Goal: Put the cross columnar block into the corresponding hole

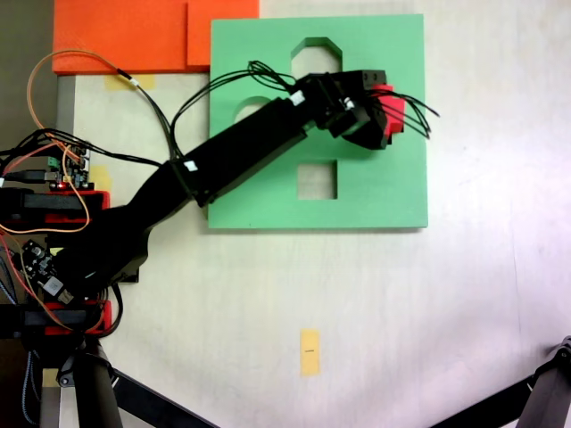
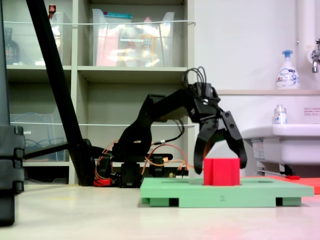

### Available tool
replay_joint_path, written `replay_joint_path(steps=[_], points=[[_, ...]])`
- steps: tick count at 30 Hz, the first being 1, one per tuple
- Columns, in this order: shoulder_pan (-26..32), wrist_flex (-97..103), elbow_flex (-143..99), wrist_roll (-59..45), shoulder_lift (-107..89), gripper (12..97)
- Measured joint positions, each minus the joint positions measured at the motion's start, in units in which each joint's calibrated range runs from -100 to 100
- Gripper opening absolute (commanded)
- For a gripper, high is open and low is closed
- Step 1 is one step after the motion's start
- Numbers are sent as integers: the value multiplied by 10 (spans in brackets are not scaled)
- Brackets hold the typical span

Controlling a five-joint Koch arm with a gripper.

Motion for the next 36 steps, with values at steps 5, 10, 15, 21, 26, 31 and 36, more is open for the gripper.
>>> replay_joint_path(steps=[5,10,15,21,26,31,36], points=[[-1,1,-1,0,1,679],[0,-4,-10,3,8,958],[5,-49,-13,1,-59,958],[14,-163,-13,-43,-335,923],[9,-242,-12,-178,-599,913],[-33,-253,-11,-274,-791,687],[-102,-258,-35,-416,-869,687]])
